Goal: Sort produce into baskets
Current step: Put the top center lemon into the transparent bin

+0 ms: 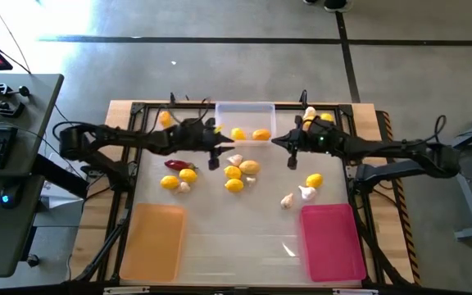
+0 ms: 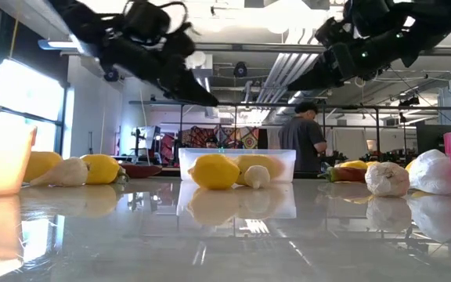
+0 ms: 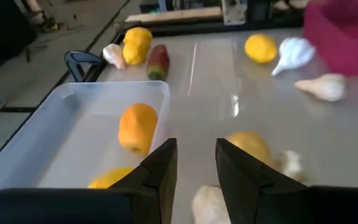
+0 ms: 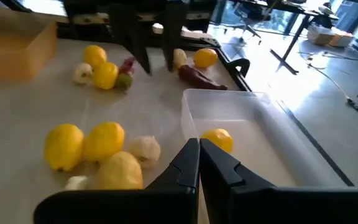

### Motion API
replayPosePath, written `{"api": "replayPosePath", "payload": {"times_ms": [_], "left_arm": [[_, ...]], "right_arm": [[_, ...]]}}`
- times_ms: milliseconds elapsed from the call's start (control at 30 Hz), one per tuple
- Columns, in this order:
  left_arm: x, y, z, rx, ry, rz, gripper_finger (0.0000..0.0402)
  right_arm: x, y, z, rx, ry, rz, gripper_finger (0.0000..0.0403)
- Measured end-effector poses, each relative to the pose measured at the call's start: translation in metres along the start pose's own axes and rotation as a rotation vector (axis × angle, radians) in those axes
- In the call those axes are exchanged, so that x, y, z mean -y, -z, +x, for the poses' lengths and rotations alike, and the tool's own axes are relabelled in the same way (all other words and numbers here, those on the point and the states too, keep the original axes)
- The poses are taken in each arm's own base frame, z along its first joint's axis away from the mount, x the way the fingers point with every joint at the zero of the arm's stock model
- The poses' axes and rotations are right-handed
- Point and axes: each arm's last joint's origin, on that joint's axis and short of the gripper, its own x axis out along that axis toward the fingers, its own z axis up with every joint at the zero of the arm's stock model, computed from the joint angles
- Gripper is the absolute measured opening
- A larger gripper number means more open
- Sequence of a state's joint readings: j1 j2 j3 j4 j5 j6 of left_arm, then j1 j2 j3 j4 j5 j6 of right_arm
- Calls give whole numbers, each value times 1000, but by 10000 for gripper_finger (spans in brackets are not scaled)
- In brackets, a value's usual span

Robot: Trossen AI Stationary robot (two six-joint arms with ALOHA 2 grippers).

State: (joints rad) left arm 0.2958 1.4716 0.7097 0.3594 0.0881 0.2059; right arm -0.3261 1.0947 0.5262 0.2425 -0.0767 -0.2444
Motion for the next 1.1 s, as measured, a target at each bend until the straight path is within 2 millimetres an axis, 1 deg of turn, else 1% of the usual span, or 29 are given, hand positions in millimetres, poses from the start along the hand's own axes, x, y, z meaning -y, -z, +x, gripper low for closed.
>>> {"api": "replayPosePath", "payload": {"times_ms": [67,133,200,300,400,533,667,733,833,900,1100], "left_arm": [[4,4,-8,39,0,-11,96],[7,7,-15,84,-1,-23,96],[10,11,-21,123,13,-49,96],[13,21,-29,159,52,-69,96],[15,28,-35,197,51,-78,96],[17,35,-39,204,50,-79,96],[18,40,-40,191,51,-72,96],[18,42,-40,184,48,-73,96],[18,41,-40,189,47,-72,96],[18,41,-40,188,47,-71,96],[18,42,-40,182,45,-46,96]], "right_arm": [[-4,-5,5,-7,-18,6,10],[-9,-10,12,-22,-39,37,29],[-16,-15,20,-38,-62,49,56],[-28,-15,34,-85,-99,45,103],[-40,-12,48,-145,-140,39,153],[-57,0,65,-235,-185,79,215],[-67,5,80,-323,-140,77,261],[-69,4,87,-370,-116,63,278],[-69,-3,99,-424,-109,55,290],[-69,-6,108,-473,-113,49,292],[-73,-9,133,-640,-137,0,293]]}}
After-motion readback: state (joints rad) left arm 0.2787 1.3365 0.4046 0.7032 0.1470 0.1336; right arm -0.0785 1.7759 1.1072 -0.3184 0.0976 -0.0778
